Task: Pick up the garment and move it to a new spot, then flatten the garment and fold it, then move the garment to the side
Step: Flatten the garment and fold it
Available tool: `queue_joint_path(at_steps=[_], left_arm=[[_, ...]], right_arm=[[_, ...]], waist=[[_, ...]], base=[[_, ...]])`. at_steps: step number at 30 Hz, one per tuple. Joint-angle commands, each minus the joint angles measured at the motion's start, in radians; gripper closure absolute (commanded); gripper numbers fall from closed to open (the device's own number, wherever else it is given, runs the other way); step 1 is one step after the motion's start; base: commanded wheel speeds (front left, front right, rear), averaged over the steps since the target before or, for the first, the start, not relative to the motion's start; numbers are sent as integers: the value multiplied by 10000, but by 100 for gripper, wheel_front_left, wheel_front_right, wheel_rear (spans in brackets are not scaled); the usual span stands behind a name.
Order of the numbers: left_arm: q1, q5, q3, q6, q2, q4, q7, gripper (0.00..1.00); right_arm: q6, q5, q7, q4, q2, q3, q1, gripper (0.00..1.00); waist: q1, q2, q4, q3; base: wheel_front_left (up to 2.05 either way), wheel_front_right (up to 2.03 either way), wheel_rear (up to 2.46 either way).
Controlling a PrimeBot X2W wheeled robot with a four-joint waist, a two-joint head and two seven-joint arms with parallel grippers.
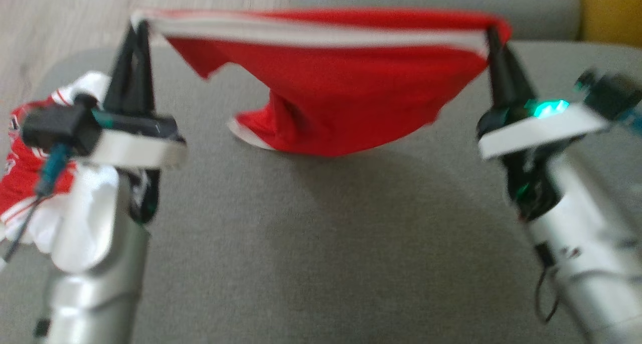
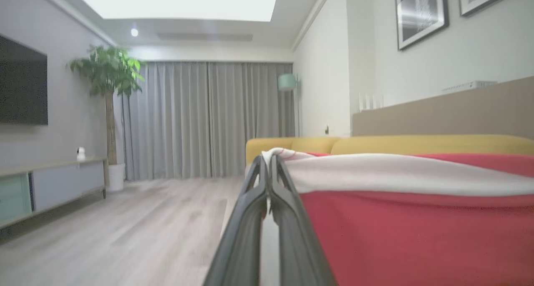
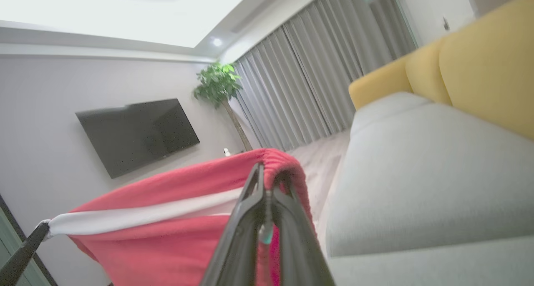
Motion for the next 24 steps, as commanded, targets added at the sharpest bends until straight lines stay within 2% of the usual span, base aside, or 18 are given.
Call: queue_joint_path(at_steps=[1,7,11,15,19,24], left_arm=[[-708,81,438,-11,511,-333,-49,100],[-2045,119,294,-42,1248,-361,-10,100],[-2689,185,75,-48,1617,-221,429,100],[-3014,28,-168,-51,1579,95,1042,100],[-3472,-106,-231,32,1348,712,1249,100],[-4818,57,-15,702,1060,1315,393,100]], right_arm=[[40,192,134,-601,-335,81,-712,100],[40,632,1333,-1724,-1437,71,-1461,100],[40,702,2230,-2126,-1839,-37,-1653,100],[40,597,3059,-1944,-1838,-165,-1845,100],[40,56,3438,-1529,-1671,56,-2581,100],[40,-1312,2755,-442,-1564,331,-4505,100]], waist=[[2,-1,-319,-615],[2,-1,-398,-891],[2,-1,-418,-724],[2,-1,-436,-66],[2,-1,-471,901],[2,-1,-403,1887]], base=[[0,0,0],[0,0,0],[0,0,0],[0,0,0],[0,0,0],[0,0,0]])
